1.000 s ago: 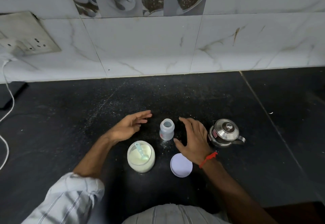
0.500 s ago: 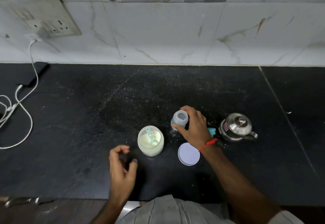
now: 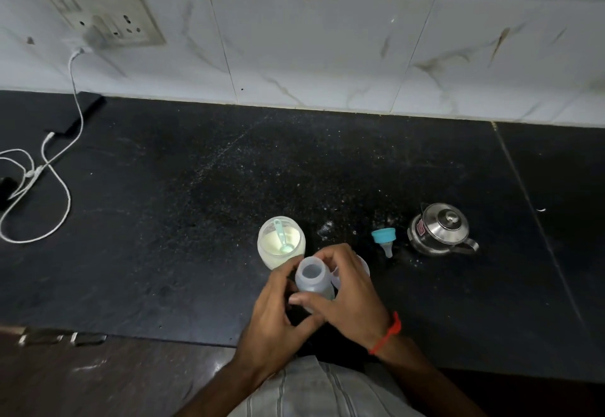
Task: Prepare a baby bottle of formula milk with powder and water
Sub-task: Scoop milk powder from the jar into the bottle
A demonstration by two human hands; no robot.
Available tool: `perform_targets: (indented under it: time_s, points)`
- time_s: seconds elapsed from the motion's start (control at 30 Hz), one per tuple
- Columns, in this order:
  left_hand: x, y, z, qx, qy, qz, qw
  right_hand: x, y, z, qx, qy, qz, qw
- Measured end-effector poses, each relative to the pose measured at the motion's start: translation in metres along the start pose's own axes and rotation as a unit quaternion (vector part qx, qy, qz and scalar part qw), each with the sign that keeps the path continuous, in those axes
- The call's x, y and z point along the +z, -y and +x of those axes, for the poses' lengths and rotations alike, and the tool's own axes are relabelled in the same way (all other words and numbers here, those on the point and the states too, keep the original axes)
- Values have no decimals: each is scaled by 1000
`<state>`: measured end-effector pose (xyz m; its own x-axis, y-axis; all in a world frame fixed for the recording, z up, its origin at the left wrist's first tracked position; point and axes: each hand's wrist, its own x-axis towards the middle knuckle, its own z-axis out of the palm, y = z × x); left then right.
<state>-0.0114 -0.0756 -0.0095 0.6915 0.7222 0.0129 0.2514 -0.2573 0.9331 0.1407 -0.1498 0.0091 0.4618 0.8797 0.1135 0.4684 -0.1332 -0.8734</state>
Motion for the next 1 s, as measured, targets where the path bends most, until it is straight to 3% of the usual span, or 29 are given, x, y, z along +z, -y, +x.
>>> perform_targets:
  time_s: [0.17, 0.3, 0.37, 0.47, 0.53, 0.6, 0.77, 1.0]
  points:
    - [-12, 3, -5, -34, -70, -22, 997, 8, 13, 8, -24, 112, 19, 993]
    - [-34, 14, -9, -51, -130, -35, 990, -2, 14, 52, -103, 67, -114, 986]
    - [-43, 19, -10, -56, -155, -39, 986, -3, 16, 79, -150, 95, -206, 962]
    - [-52, 28, -8, -59, -171, -31, 983, 4, 23, 111, -156, 227, -370, 887]
    - [-54, 33, -4, -62, -161, -38, 984, 11, 26, 124, -135, 296, -439, 838]
    - [-54, 37, 0, -63, -132, -45, 988, 15, 29, 130, -110, 326, -453, 822]
    - [-49, 41, 12, -63, -44, -41, 996, 10, 33, 134, -24, 331, -438, 835]
    - [-30, 39, 34, -47, 15, -41, 998, -17, 30, 128, 37, 288, -459, 840]
